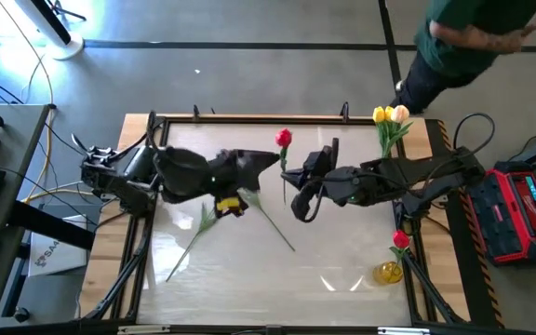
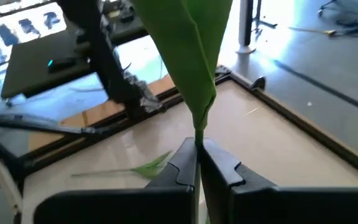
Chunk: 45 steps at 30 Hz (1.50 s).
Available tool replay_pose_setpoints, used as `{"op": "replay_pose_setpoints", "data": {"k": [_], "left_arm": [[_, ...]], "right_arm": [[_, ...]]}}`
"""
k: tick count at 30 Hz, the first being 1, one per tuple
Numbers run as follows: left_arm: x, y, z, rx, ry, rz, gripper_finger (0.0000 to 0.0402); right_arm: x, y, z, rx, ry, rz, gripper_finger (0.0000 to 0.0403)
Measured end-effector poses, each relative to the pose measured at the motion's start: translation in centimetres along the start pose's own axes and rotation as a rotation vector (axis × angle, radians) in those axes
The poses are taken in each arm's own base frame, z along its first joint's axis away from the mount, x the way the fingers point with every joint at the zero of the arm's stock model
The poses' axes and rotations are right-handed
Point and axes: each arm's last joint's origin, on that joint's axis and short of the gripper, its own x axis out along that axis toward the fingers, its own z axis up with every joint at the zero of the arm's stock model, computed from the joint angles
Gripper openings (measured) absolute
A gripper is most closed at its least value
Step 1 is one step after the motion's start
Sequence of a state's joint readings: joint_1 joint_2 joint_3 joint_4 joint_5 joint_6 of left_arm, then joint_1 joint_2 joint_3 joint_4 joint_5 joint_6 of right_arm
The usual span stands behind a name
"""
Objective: Sort flowers into vase by color
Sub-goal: Put the red tulip into the yellow vase
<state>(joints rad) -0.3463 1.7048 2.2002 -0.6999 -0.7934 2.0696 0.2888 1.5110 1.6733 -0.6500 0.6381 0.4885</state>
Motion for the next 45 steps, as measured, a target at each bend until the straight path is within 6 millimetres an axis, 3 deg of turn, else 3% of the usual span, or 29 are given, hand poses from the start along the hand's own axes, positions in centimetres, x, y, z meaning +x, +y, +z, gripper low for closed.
{"op": "replay_pose_setpoints", "data": {"k": [9, 15, 22, 29, 45], "left_arm": [[0.4, -1.0, -5.6, -1.074, 0.073, 0.085, 0.0071], [2.2, -3.3, -7.7, -1.461, 0.081, 0.011, 0.0055], [3.4, -7.0, -7.8, -1.684, 0.108, -0.293, 0.0051], [5.7, -9.9, -4.8, -1.69, 0.048, -0.355, 0.0051], [3.2, -14.7, -2.9, -2.038, -0.371, 0.033, 0.0051]], "right_arm": [[-2.9, -3.5, 2.8, 0.004, -0.142, -0.15, 0.0], [-5.5, -5.0, 3.7, -0.065, -0.168, -0.15, 0.0], [-7.7, -6.4, 4.1, -0.081, -0.17, -0.131, 0.0], [-8.6, -6.7, 3.7, -0.107, -0.136, -0.103, 0.0], [-9.3, -7.3, 3.7, -0.159, -0.123, -0.104, 0.0]]}}
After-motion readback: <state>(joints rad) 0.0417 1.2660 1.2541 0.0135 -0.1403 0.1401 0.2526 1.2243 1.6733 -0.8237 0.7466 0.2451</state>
